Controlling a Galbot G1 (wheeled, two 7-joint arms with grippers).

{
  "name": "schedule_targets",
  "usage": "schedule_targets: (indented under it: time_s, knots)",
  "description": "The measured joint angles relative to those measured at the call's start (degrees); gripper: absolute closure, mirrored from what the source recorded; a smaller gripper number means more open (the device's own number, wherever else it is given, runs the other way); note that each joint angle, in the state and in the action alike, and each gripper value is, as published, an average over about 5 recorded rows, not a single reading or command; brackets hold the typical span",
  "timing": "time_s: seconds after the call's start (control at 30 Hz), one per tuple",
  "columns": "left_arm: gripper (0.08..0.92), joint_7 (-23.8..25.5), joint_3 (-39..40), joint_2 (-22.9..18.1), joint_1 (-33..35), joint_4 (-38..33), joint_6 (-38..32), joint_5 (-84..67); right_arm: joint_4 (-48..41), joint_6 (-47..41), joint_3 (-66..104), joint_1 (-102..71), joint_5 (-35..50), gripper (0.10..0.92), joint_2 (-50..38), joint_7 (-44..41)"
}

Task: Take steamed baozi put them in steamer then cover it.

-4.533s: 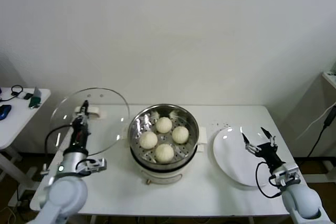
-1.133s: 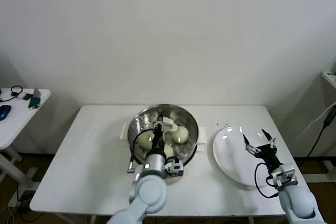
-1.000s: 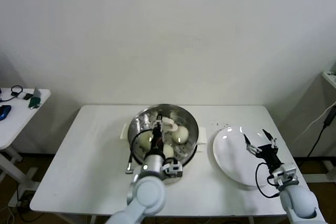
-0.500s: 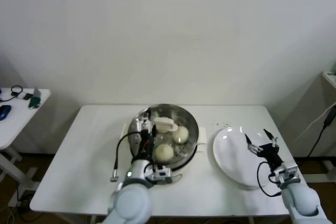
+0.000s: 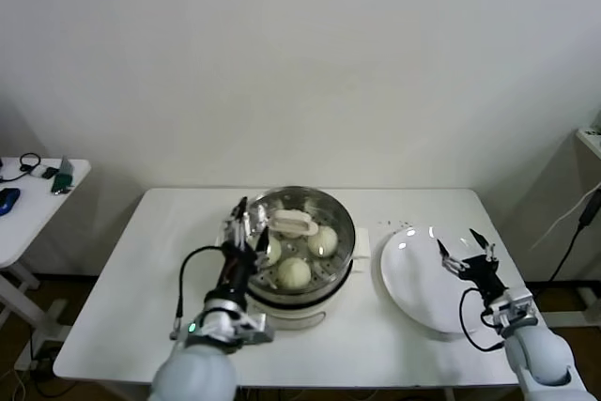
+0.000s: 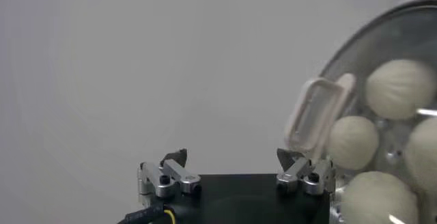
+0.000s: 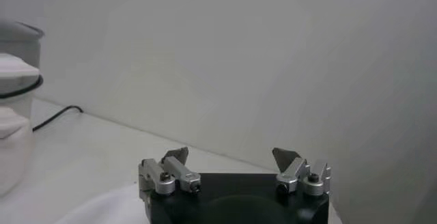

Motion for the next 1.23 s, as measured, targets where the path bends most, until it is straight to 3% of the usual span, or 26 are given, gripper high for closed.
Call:
schedule_targets:
  time_s: [0.27,0.6,0.93,1.23]
  knots:
    - [0.177,-7.72,-14.01,-1.74,6.54,2.54,-14.79,-20.86,1.01,1.02,0.32,-1.07,0.75,0.203,0.76,-0.96]
    - [0.177,-8.54,-28.2,-6.32,13.69,12.11,-32.27,-44.18,2.36,2.17,0.18,-2.43,2.23,0.203,1.57,-1.46]
    - [0.177,-6.33,-35.2,-10.23,18.38,17.23,-40.15,-55.34,2.35,3.76,0.75,-3.61,3.79,0.203,2.37,-1.57]
    - [0.177,-4.95,-37.13,-11.66,20.14,18.46,-43.2,-59.17,2.62,4.94,1.47,-4.7,3.99,0.203,3.19,-1.44]
